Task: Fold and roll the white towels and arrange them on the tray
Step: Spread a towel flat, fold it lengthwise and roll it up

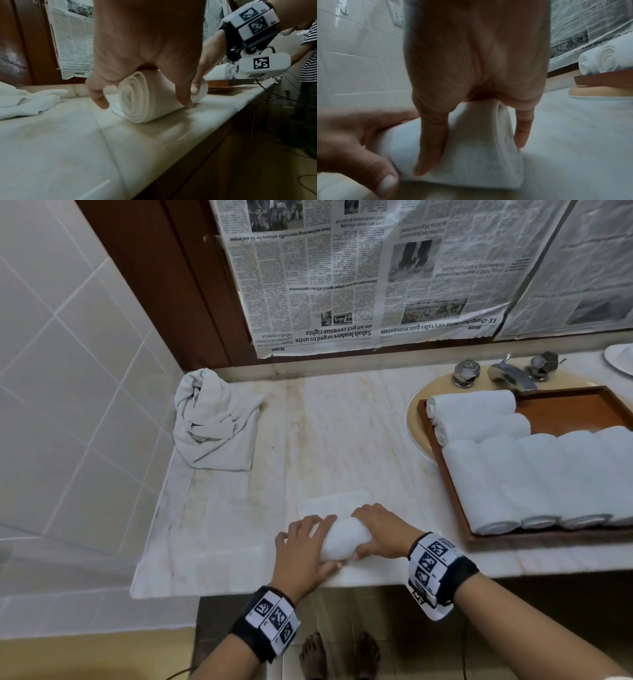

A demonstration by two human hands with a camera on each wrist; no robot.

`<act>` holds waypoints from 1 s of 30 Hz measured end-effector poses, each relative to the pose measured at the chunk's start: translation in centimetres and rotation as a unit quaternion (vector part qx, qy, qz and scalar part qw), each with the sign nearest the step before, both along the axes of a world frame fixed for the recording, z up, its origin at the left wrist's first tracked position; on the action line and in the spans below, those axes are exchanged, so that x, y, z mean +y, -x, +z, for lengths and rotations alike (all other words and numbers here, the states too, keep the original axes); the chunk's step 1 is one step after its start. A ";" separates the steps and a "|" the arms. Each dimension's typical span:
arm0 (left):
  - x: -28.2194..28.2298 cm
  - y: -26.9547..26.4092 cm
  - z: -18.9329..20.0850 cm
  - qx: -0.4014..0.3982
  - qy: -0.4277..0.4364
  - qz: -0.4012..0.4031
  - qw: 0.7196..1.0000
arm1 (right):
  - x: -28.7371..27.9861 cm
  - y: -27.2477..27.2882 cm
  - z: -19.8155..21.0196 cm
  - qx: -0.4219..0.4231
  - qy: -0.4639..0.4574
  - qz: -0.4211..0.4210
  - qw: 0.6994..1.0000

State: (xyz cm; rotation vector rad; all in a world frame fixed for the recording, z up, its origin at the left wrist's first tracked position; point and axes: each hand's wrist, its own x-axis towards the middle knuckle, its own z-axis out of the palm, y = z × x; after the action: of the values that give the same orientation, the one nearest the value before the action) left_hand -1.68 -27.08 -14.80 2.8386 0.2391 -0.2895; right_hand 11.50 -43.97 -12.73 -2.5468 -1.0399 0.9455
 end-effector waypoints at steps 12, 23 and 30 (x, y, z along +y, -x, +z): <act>2.9 -5.3 1.5 0.184 0.175 0.001 0.967 | -0.9 1.9 -0.3 -0.145 0.031 0.020 0.989; 4.1 -7.5 2.6 0.206 0.151 0.006 0.967 | 0.1 -2.5 0.0 0.027 0.014 -0.043 0.999; 3.9 -7.4 2.7 0.190 0.164 0.002 0.968 | -0.7 -2.1 0.1 0.062 -0.035 -0.085 0.994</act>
State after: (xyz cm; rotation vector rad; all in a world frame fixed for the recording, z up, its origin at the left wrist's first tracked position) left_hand 5.72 -23.13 -12.05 2.4352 0.2454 -0.7966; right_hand 13.60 -44.63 -12.64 -2.4393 -0.7945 0.9871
